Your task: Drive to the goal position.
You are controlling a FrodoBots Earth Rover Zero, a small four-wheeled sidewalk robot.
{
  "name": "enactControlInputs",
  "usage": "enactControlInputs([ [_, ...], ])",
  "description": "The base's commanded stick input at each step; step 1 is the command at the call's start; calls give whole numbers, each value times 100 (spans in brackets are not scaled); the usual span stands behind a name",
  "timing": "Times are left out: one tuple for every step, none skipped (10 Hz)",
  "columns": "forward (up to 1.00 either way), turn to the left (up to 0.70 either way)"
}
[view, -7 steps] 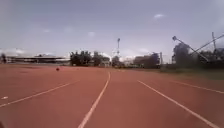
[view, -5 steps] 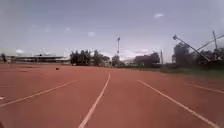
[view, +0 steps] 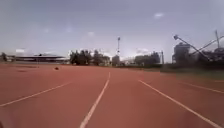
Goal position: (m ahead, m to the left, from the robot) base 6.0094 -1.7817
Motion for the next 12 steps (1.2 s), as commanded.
enactControlInputs([
  [45, 0],
  [45, 0],
  [45, 0],
  [45, 0],
  [45, 0],
  [45, 0],
  [45, 0],
  [45, 0],
  [45, 0],
  [45, 0],
  [45, 0],
  [45, 0],
])
